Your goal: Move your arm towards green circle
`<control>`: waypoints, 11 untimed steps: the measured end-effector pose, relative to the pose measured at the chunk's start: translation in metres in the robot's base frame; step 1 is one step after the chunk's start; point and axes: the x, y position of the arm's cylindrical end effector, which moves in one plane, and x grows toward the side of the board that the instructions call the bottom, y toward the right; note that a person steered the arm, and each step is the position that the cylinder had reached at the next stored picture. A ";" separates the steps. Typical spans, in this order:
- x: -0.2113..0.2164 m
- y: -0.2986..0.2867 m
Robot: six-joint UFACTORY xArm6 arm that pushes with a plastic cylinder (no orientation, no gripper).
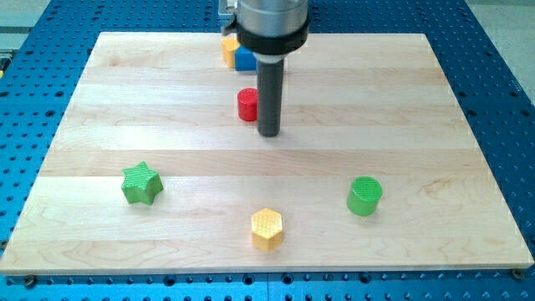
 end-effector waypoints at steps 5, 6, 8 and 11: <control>-0.071 -0.016; -0.071 -0.015; -0.035 0.020; 0.029 0.115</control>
